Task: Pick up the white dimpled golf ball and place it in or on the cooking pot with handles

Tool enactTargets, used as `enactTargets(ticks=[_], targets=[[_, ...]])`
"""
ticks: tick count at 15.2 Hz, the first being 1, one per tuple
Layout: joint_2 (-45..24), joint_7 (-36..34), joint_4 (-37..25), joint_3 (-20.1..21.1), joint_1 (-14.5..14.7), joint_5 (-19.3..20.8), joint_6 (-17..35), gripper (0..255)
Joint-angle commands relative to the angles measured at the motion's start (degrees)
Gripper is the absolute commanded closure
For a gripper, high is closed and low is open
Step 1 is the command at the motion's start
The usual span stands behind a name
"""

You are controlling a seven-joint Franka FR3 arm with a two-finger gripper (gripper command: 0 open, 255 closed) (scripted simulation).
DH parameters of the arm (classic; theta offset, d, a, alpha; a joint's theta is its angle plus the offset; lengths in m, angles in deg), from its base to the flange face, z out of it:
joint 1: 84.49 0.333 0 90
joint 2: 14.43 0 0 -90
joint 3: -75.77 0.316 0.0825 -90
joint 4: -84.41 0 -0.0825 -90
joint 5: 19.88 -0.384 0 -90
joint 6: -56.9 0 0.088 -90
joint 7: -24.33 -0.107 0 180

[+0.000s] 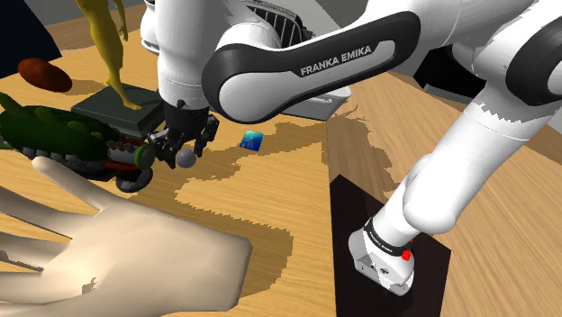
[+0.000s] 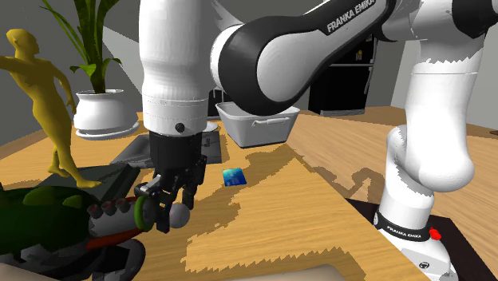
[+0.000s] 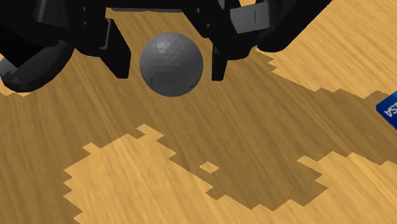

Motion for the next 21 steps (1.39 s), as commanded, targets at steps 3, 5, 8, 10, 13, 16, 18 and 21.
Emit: enactTargets(ticks=[3,5,8,10,13,16,18,21], targets=[[0.0,0.0,0.0,0.0,0.0,0.0,0.0,255],[0.0,0.0,0.0,0.0,0.0,0.0,0.0,255],[0.0,0.0,0.0,0.0,0.0,0.0,0.0,255],[0.3,0.2,-0.5,0.0,0.0,-0.3,-0.7,255],[1.0,0.7,-2.1,0.0,-0.1,-0.9,-2.9,255],[1.7,1.2,-3.8,0.0,-0.2,-1.4,-5.1,255],[2.0,1.5,-5.0,-0.1,-0.2,-1.7,-6.6,255],[2.4,1.8,-6.9,-0.1,-0.2,-2.1,-8.8,255]])
